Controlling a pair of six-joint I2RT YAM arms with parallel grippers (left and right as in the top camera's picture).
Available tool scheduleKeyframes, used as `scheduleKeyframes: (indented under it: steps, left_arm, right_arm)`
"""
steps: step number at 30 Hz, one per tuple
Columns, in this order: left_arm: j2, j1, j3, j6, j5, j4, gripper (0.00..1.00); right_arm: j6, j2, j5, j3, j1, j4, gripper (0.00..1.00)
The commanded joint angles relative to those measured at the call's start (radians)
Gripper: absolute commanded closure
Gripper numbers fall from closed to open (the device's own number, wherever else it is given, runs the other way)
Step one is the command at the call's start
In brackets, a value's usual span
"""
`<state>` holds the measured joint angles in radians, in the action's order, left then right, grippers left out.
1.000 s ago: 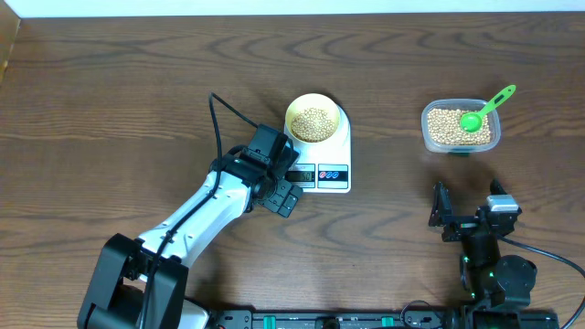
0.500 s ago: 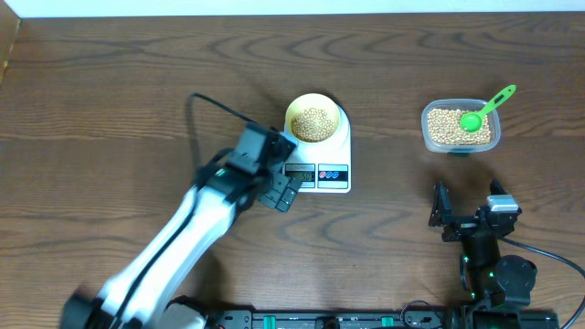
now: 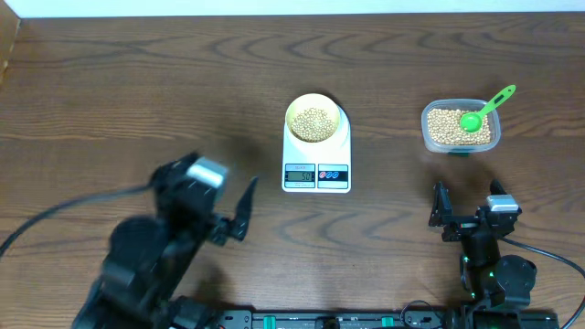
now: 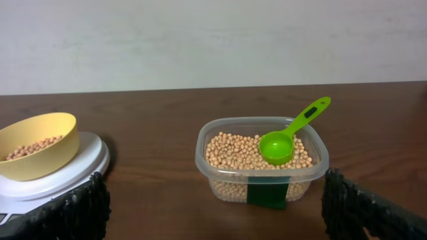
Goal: Scoop item into bowl and weigh 50g on scale
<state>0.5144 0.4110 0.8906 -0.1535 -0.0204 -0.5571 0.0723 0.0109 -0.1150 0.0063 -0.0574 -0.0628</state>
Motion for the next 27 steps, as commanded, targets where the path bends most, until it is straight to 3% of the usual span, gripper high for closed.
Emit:
scheduleKeyframes:
  steps: [1,7,12,19,27]
  left_arm:
    - [-0.073,-0.019,-0.004,0.015,0.086,-0.010,0.02]
    - [-0.227,-0.020,-0.033,0.016,0.085,0.007,0.02]
    - [-0.360,-0.025,-0.192,0.015,0.085,0.079,0.02]
    - [-0.506,-0.065,-0.464,0.016,0.085,0.326,0.02]
    - [-0.513,-0.072,-0.687,0.016,0.085,0.662,0.02]
  right_arm:
    - [0.009,-0.005,0.004,-0.001,0.006,-0.003,0.01]
    - [0.009,-0.005,0.004,-0.001,0.006,-0.003,0.01]
    - [0.009,-0.005,0.004,-0.001,0.006,-0.003,0.01]
    - [0.009,-0.005,0.004,-0.001,0.006,-0.003,0.01]
    - [0.009,-0.005,0.004,-0.001,0.006,-0.003,0.01]
